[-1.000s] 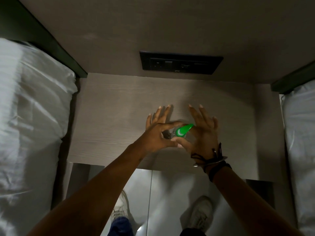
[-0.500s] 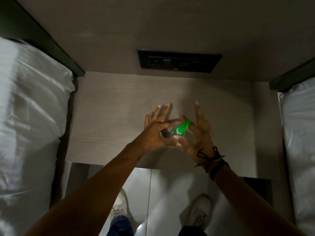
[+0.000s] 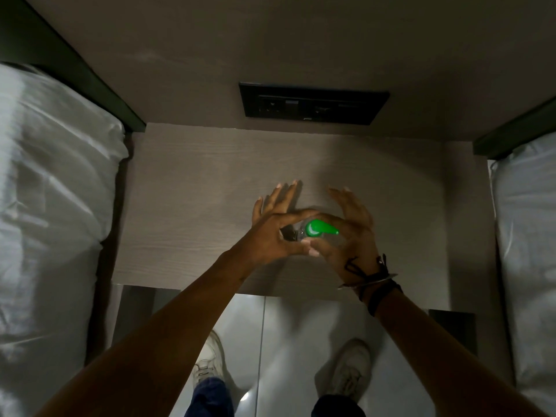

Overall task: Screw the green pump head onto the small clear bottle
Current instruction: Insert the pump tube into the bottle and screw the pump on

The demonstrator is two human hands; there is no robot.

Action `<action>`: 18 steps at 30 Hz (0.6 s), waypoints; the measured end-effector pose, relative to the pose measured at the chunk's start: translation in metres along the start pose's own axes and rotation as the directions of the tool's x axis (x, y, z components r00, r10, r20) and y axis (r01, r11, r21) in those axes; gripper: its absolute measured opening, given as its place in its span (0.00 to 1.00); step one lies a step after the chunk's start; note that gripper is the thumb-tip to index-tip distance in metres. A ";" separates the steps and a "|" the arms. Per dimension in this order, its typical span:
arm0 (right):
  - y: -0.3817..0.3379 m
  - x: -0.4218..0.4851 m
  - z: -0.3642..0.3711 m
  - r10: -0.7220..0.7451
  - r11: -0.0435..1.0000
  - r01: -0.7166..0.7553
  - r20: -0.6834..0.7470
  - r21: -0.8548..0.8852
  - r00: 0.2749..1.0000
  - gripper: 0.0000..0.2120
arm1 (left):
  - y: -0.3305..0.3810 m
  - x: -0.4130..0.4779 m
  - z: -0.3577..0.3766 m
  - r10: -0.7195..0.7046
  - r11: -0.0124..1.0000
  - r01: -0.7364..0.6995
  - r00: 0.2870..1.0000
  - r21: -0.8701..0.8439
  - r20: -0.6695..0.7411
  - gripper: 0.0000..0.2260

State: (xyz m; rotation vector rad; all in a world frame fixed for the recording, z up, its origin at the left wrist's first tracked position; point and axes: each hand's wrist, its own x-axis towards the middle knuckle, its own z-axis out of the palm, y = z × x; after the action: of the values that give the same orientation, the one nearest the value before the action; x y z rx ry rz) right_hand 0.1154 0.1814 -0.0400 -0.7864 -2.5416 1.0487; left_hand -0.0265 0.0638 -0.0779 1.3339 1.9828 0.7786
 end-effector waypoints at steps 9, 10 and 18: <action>-0.005 0.003 0.001 0.016 0.998 -0.021 0.064 0.067 0.998 0.19 | -0.003 0.000 0.005 0.007 1.000 -0.006 1.000 0.006 -0.024 0.31; -0.006 0.003 0.003 0.016 0.999 -0.017 0.035 0.027 0.999 0.19 | -0.003 0.000 0.006 0.008 1.000 -0.008 0.999 0.019 -0.032 0.30; 0.001 0.004 -0.006 -0.032 0.995 0.015 0.179 0.095 0.983 0.27 | -0.003 0.001 0.004 0.001 1.000 -0.001 1.000 -0.002 -0.007 0.31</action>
State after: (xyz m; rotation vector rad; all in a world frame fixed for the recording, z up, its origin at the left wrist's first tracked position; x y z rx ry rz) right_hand 0.1151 0.1883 -0.0363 -0.6620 -2.6198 1.2732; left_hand -0.0258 0.0639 -0.0830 1.3333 1.9861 0.7863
